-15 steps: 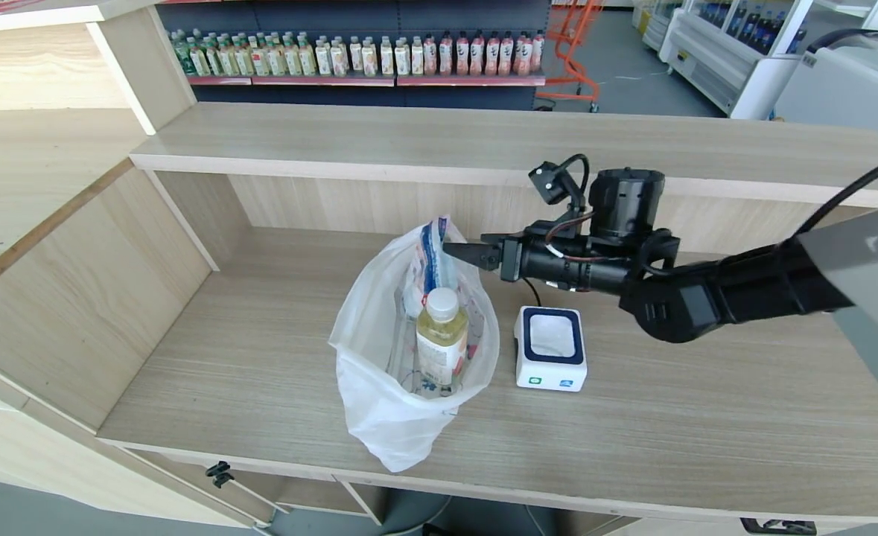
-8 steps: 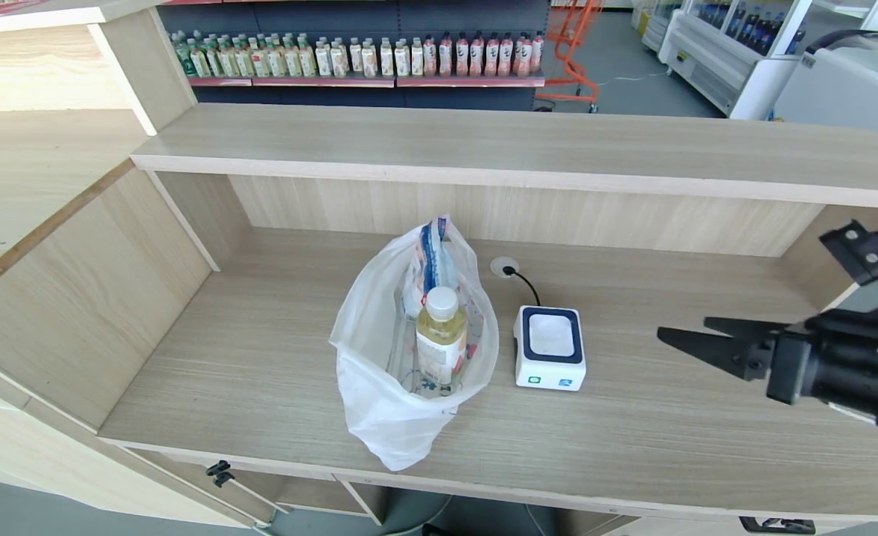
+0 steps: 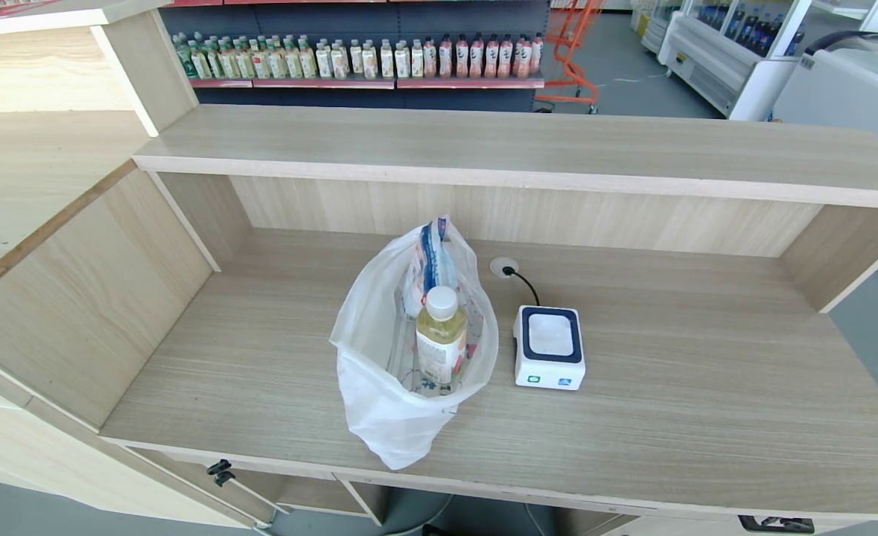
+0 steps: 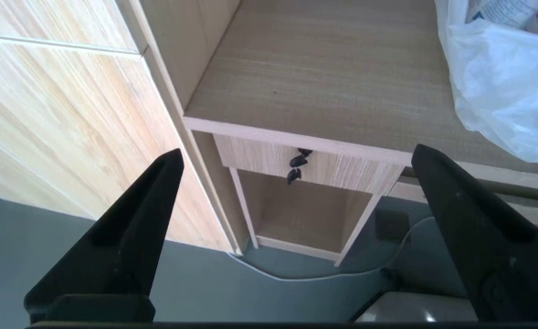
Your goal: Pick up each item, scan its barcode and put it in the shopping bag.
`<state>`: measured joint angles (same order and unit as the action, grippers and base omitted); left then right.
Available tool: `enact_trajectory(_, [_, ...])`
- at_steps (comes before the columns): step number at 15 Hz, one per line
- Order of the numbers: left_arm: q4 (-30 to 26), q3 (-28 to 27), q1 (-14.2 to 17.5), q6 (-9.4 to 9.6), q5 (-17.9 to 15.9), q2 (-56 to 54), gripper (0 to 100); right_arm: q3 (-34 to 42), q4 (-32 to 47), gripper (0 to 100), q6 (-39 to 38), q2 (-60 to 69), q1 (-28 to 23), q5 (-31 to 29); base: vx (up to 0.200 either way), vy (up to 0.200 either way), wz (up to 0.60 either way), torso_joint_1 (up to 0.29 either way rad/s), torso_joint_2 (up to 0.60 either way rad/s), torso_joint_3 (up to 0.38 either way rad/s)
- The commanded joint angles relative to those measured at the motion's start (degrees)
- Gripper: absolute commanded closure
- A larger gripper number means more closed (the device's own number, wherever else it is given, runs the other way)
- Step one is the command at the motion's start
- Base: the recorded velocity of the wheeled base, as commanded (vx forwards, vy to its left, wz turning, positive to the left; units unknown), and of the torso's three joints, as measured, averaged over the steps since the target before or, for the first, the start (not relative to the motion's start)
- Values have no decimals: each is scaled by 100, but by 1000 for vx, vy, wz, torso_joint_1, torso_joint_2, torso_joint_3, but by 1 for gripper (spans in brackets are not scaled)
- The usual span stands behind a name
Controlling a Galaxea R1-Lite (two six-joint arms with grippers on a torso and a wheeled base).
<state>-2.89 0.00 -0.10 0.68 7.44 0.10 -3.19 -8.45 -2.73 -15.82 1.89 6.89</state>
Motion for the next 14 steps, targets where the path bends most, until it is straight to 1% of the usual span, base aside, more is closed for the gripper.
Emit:
enact_trajectory(1, [-1,0,1,2,3,-1,0,319,370,0,168,1574,-215,-636,0,0,0,0,0,0])
enact_trajectory(2, [-1,0,1,2,3,-1,0,319,546,0,176,1582,-215,-1374,0,0,0,0,0,0])
enact_trajectory(3, [8,0,1,2,3,-1,0,319,537,0,176,1582,-215,-1216,0,0,0,0,0,0])
enact_trajectory(5, [-1,0,1,2,3,-1,0,319,564,0,484,1582,-215,-1040,0,0,0,0,0,0])
enact_trajectory(6, [-1,0,1,2,3,-1,0,319,634,0,502,1582,-215,-917,0,0,0,0,0,0])
enact_trajectory(7, [8,0,1,2,3,-1,0,319,801,0,493,1582,-215,-891,0,0,0,0,0,0])
enact_trajectory(10, [8,0,1,2,3,-1,0,319,827,0,343,1582,-215,-900,0,0,0,0,0,0])
enact_trajectory(11, [-1,0,1,2,3,-1,0,319,827,100,335,1582,-215,-900,0,0,0,0,0,0])
enact_trajectory(14, [-1,0,1,2,3,-1,0,319,827,100,299,1582,-215,-908,0,0,0,0,0,0])
